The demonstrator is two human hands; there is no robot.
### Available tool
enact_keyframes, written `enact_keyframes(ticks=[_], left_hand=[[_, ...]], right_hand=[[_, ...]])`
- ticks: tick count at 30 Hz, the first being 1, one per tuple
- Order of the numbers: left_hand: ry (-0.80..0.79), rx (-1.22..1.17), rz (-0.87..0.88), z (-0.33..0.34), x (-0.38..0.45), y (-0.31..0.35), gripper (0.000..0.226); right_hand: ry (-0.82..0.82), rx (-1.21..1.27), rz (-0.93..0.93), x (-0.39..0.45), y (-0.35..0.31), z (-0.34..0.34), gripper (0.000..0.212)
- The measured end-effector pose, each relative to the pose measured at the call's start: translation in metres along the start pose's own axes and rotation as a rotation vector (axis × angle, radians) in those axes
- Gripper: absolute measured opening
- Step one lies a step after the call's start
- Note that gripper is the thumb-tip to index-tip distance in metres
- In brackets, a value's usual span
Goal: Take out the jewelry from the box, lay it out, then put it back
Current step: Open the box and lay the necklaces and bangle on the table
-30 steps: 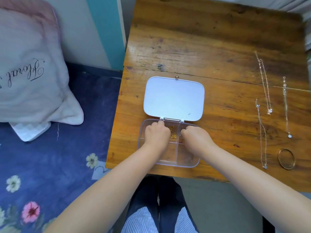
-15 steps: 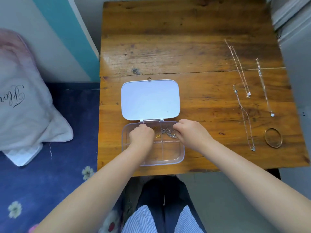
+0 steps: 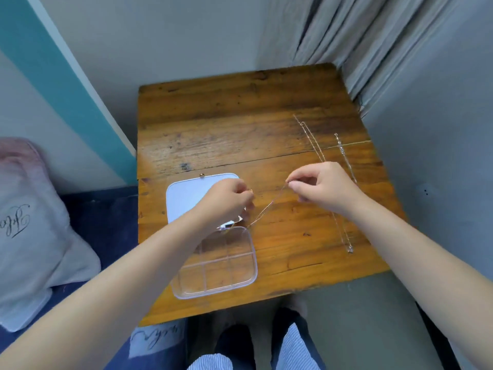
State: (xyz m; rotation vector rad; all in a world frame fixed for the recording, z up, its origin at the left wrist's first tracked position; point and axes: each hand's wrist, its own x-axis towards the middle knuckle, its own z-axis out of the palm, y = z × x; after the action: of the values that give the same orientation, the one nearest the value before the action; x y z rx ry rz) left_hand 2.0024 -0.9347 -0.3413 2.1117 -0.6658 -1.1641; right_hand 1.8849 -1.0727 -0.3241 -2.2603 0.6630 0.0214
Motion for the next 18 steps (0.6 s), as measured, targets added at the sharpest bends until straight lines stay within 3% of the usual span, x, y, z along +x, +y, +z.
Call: enact_keyframes(ticks=[4,10,15,18], left_hand=[[0.101,-0.324,0.047,-0.01,0.026,0.058,0.035],[0.331,-0.564,0.086,0.001,0.104,0.138,0.033],[0.576,-0.51,0.158,0.01,0.189,0.185,0.03],[0.634,-0.393,0.18,0.018,0.241,0.208,0.015]], right_hand=[[0.131,0.204,0.035,0.025,0.008,-0.061,0.013],[0.174,0.292,0.003,0.108,0.054,-0.14,0.013],[0.254,0.34,-0.054,0.194,0.093,-0.194,0.012],[0.324,0.26,-0.108,0.24,0.125,-0.213,0.019]])
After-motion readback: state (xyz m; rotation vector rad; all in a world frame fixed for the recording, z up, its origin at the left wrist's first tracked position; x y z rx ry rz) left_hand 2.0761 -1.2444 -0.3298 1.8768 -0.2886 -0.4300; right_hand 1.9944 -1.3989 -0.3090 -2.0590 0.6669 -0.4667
